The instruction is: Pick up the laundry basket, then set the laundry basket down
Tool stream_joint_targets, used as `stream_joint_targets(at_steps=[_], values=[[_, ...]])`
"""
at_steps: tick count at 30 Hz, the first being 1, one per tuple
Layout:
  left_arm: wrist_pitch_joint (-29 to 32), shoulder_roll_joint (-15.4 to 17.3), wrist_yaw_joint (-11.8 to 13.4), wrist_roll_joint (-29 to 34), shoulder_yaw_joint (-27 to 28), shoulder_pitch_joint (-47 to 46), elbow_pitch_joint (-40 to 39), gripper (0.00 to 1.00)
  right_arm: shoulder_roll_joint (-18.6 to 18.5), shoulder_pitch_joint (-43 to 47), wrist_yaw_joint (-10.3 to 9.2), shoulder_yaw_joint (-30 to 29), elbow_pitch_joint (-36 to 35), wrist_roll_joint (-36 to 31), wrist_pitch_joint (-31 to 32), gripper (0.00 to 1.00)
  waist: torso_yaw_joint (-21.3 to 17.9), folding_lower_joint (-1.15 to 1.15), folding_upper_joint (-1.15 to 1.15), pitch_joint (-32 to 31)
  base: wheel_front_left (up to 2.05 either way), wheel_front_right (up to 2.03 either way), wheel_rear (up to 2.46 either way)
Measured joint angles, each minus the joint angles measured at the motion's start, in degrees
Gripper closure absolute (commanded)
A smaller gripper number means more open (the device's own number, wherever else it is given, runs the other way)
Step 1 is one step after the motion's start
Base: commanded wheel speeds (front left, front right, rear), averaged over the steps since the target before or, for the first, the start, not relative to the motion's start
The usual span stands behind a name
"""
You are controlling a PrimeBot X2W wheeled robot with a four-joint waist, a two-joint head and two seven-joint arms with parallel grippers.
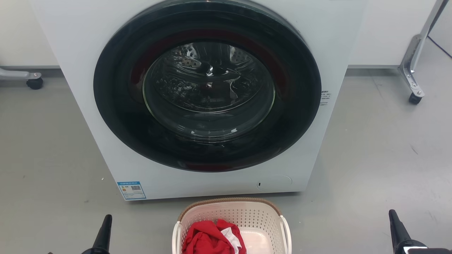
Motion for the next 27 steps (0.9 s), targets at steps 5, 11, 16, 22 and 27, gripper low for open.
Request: stream_joint_targets(at_steps=[5, 11, 16, 22, 27], values=[[0.8, -0.3, -0.6, -3.7, 0.8, -0.7, 0.3, 1.00, 0.4, -0.3, 0.92, -1.2, 0.4, 3.7, 0.9, 1.00, 0.1, 0.00, 0.00, 0.0, 0.00, 0.00, 0.00], [1.5, -0.5, -1.3, -7.9, 1.6, -1.6, 0.8, 1.00, 1.0, -0.7, 1.68, -2.6, 0.8, 8.0, 2.0, 1.00, 0.2, 0.00, 0.00, 0.0, 0.00, 0.00, 0.00], [1.5, -0.5, -1.5, -8.6, 1.6, -1.6, 0.8, 1.00, 1.0, -1.3, 1.75, -2.7, 0.8, 8.0, 2.0, 1.00, 0.2, 0.00, 0.01, 0.0, 0.00, 0.00, 0.00], [1.5, -0.6, -1.5, -8.6, 1.6, -1.6, 0.8, 1.00, 1.1, -1.3, 1.75, -2.7, 0.8, 8.0, 2.0, 1.00, 0.2, 0.00, 0.00, 0.0, 0.00, 0.00, 0.00], [1.5, -0.6, -1.5, -8.6, 1.6, -1.6, 0.8, 1.00, 1.1, -1.3, 1.75, -2.7, 0.8, 8.0, 2.0, 1.00, 0.2, 0.00, 0.00, 0.0, 0.00, 0.00, 0.00]])
